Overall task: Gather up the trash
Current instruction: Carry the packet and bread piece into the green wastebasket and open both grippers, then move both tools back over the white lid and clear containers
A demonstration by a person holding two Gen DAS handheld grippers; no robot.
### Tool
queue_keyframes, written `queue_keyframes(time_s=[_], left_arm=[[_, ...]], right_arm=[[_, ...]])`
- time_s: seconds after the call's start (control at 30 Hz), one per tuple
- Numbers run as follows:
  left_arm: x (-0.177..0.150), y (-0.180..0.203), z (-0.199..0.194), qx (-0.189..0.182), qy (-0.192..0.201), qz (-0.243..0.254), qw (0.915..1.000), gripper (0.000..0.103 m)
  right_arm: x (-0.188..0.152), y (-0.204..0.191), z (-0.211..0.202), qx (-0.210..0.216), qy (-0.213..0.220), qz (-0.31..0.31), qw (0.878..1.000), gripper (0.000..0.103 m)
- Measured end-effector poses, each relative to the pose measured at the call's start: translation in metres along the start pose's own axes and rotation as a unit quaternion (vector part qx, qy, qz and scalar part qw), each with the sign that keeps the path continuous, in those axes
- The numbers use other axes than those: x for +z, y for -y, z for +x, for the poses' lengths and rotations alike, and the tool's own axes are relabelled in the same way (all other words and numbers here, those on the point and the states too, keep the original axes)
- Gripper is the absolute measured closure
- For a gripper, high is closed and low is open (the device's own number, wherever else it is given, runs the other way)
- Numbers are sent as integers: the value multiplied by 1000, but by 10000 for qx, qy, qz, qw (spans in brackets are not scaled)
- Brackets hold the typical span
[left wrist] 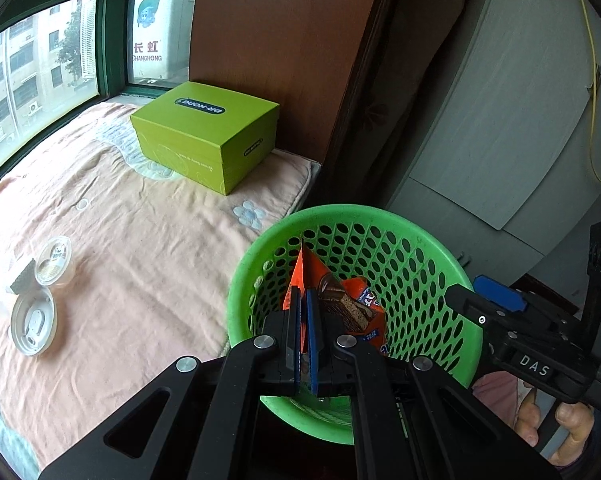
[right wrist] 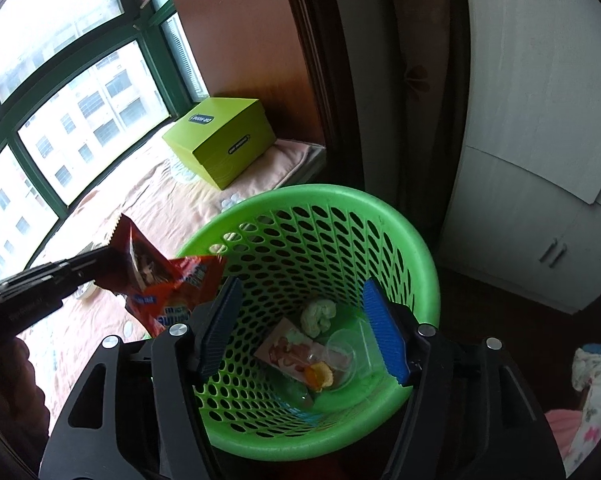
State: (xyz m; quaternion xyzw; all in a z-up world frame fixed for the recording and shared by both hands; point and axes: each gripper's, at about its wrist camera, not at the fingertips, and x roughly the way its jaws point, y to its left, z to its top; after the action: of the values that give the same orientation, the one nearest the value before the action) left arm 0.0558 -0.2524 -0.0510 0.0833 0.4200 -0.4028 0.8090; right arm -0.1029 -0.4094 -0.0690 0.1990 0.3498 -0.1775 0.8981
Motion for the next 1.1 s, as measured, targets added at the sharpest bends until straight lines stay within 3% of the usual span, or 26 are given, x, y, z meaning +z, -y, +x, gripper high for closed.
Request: queue_keyframes(time_s=[0.27, 0.43, 0.7, 0.97, 1.0, 1.1], left_arm=[[-5, 3, 6, -6, -114, -25, 9999, 99], [-7, -1, 5, 120, -79, -93, 9999, 70], [-12, -25, -7, 419, 30, -348, 9985, 58], [-17, -64, -27, 1013, 231, -503, 9933, 35], [-17, -70, -31, 1094, 265, -538, 9922, 29], [-17, -87, -39, 1304, 316, -559, 9894, 27]], right_arm=[[-1, 2, 0, -3, 15, 40, 10000, 33], [-1, 2, -1, 43, 39, 39, 10000, 30], [0, -14, 1, 213, 51, -126, 9997, 25], [3, -44, 8, 400, 14, -431, 9983, 21], [4, -49, 10, 430, -2, -484, 9979, 20], [5, -62, 14, 530, -33, -599, 9968, 20]])
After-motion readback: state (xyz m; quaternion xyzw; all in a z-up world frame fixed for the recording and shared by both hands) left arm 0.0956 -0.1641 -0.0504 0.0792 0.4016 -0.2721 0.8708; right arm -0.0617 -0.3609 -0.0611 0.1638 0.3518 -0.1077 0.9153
